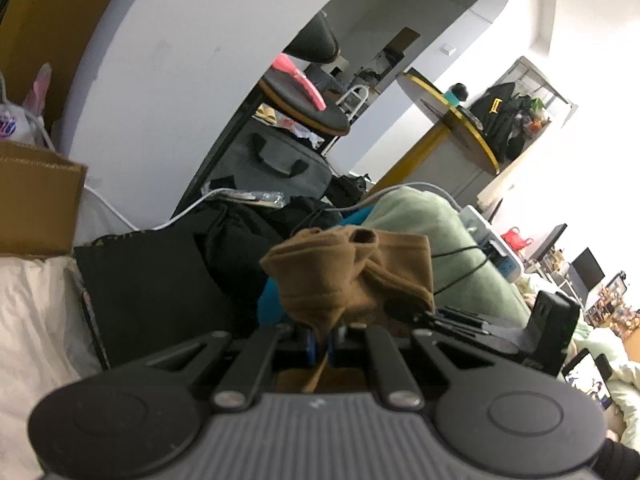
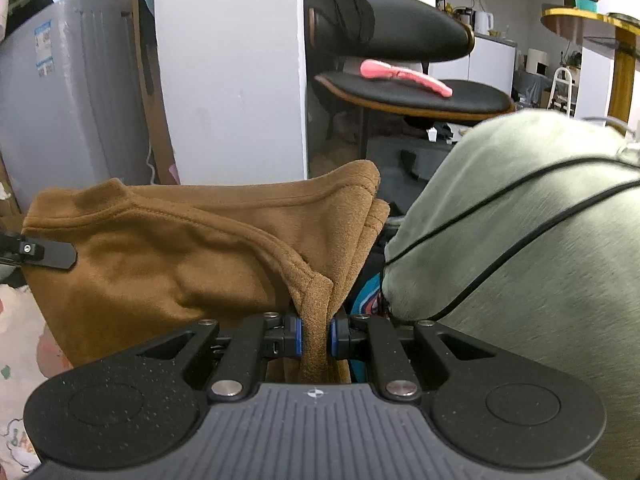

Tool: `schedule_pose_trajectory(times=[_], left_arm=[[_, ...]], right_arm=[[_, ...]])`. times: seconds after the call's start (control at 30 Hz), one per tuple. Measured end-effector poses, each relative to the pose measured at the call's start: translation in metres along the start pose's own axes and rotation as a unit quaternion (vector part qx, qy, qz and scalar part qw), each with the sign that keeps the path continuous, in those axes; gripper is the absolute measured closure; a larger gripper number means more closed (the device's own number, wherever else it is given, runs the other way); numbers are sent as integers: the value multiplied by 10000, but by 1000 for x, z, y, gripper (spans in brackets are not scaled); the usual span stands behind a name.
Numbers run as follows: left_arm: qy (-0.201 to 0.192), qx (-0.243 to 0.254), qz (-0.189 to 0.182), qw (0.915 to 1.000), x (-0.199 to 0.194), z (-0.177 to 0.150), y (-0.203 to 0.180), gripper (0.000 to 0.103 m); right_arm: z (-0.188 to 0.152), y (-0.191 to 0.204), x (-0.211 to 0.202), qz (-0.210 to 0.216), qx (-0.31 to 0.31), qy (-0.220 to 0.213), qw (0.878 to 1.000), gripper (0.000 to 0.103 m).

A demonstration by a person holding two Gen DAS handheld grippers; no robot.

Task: Fold clothes
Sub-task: 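Carry the held shirt with both grippers toward the clothes pile beside the bed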

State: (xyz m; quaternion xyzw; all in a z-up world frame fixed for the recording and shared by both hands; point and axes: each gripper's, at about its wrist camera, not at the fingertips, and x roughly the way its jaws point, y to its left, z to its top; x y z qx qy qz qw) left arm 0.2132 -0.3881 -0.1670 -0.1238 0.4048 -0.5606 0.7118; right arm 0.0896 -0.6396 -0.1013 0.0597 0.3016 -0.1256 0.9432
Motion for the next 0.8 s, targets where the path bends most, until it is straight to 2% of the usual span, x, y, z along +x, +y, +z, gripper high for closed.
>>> schedule_pose_trajectory(times=[0.43, 0.8], left_arm=[[-82, -68, 72, 9999, 23, 7, 48, 98], [-91, -328, 245, 9991, 41, 20, 100, 98]], right_arm=[[-1, 10, 67, -53, -186, 161, 9997, 91], [8, 18, 126, -5, -266, 431, 9987, 91]])
